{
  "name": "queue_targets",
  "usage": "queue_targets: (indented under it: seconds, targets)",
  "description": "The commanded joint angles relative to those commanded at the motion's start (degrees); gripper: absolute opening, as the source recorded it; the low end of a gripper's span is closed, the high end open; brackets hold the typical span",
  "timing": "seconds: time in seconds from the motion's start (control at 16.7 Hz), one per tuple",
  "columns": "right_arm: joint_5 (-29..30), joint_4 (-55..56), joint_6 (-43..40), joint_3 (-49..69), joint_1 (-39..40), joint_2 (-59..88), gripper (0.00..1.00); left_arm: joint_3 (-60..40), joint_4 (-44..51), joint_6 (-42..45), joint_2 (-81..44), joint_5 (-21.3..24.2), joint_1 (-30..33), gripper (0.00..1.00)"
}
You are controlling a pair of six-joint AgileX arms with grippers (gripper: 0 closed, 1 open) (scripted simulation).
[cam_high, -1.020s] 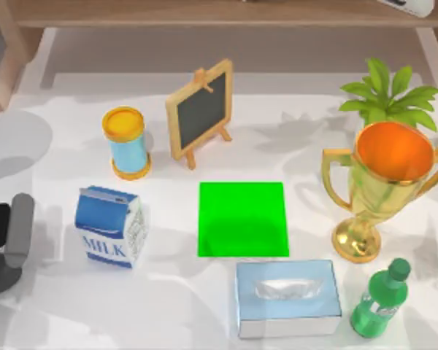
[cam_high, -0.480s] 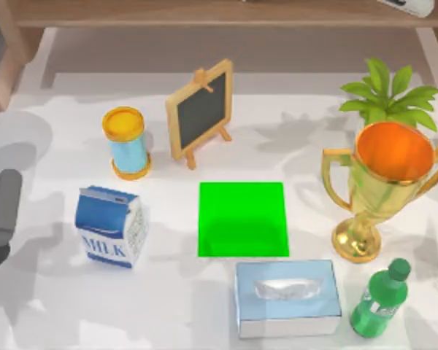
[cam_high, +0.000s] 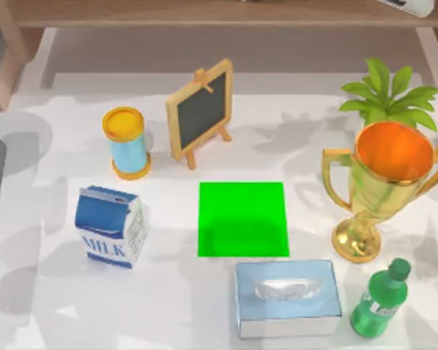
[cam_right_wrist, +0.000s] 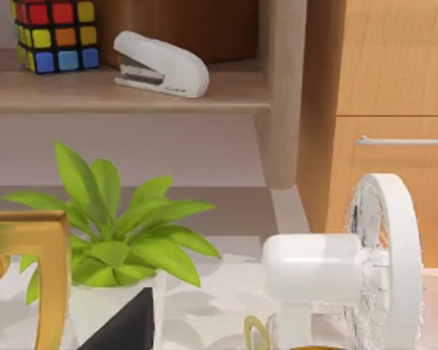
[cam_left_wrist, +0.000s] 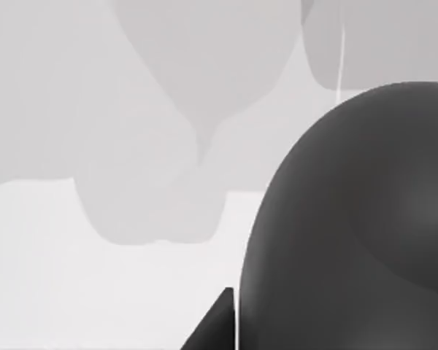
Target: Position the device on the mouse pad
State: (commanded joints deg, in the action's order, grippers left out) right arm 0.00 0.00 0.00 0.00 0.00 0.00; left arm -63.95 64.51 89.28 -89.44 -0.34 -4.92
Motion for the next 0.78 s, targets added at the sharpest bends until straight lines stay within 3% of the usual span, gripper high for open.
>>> queue_targets:
  seconds: [0.3,0.78]
  targets:
    - [0.0,0.0,0.0,0.0,0.0,0.0,1.00,-2.3,2.1,3.8,-0.7,0.8,3.2,0.00]
    - [0.0,0.0,0.0,0.0,0.0,0.0,1.00,-22.7,11.9,28.3,-9.9,4.0,25.2,0.00]
